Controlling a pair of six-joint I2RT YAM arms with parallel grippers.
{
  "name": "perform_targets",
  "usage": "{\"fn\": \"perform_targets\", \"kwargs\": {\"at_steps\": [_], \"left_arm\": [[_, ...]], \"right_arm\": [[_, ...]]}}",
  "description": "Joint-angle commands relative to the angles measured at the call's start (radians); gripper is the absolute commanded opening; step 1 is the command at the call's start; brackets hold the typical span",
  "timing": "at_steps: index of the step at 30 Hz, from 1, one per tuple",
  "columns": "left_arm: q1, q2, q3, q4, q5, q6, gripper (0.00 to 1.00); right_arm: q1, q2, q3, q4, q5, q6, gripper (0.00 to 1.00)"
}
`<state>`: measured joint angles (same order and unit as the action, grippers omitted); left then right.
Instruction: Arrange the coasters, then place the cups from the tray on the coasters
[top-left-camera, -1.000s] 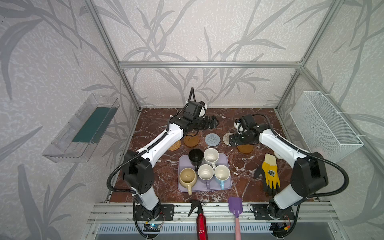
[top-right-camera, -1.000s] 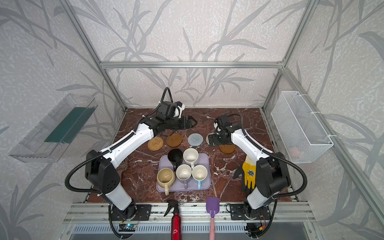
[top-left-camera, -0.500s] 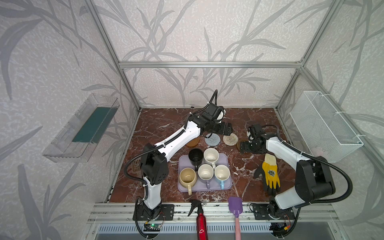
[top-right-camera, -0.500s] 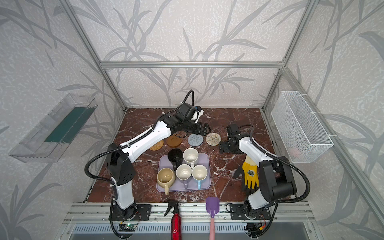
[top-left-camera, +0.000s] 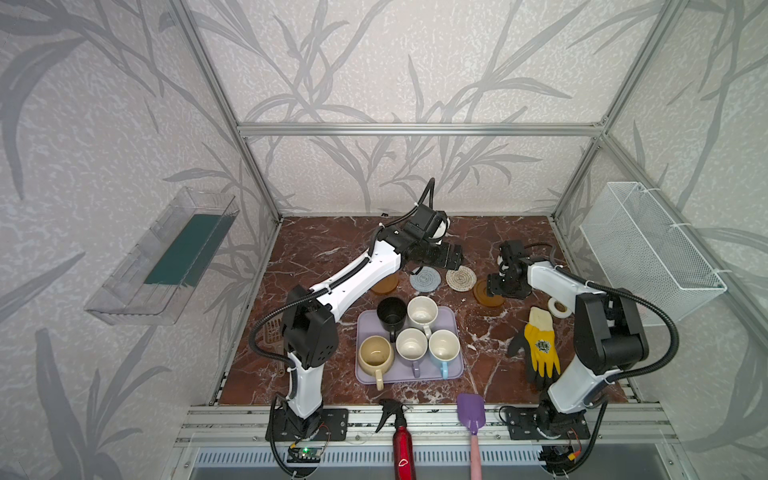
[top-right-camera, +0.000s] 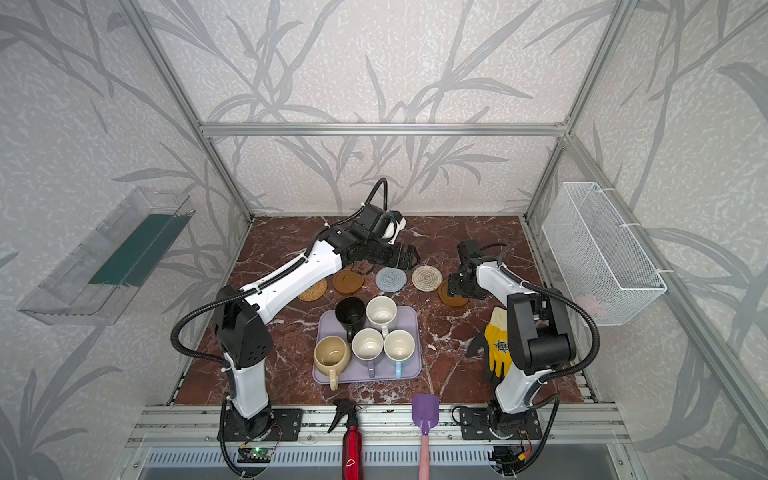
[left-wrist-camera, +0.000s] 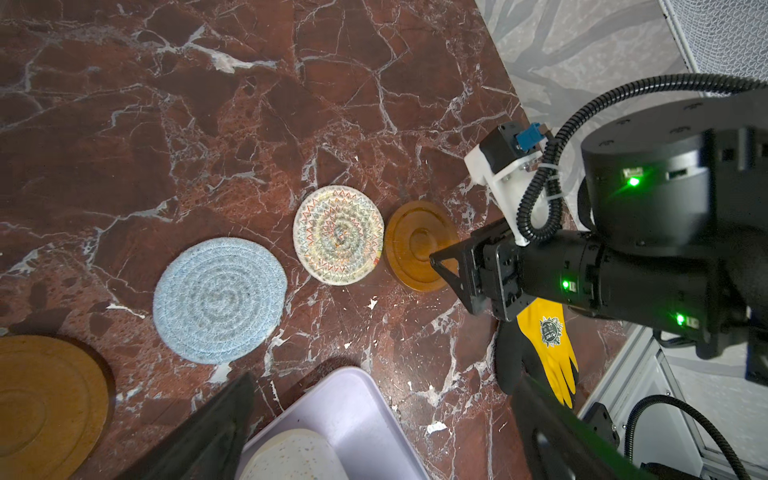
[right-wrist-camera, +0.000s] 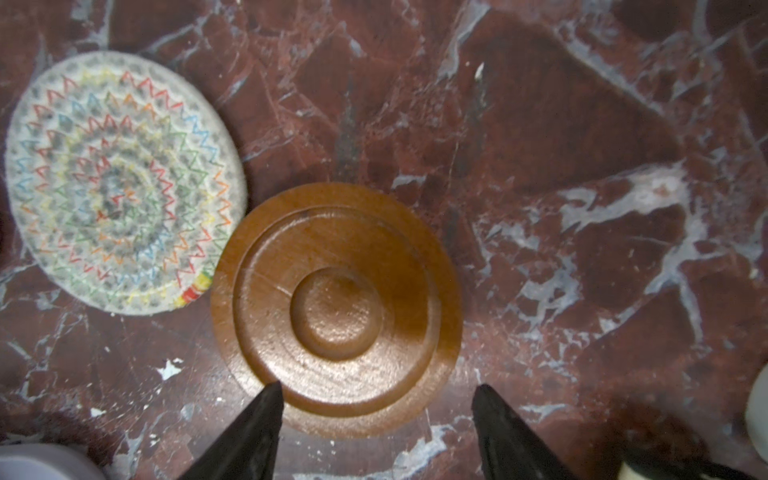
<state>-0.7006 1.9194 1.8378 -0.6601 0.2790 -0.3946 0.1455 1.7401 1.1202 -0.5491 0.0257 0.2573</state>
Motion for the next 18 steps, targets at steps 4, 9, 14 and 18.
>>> {"fn": "perform_targets", "kwargs": {"at_steps": [4,9,14,18], "left_arm": [[0.002,-0.013,0.017,0.01,-0.022,-0.002,0.99],[0.003,-0.003,0.015,0.03,-0.014,-0.009,0.99],[0.003,-0.001,0.012,0.048,-0.01,-0.016,0.99],[0.004,0.009,0.02,0.045,-0.017,-0.01,0.99]], "right_arm": [[-0.026,0.063,0.051,-0.013,-0.01,-0.035,0.71],[-0.03,0.11,0.08,-0.015,-0.012,-0.039,0.69],[-0.036,0.149,0.105,-0.033,-0.002,-0.052,0.62],[-0.041,0.181,0.141,-0.067,0.023,-0.053,0.6]]}}
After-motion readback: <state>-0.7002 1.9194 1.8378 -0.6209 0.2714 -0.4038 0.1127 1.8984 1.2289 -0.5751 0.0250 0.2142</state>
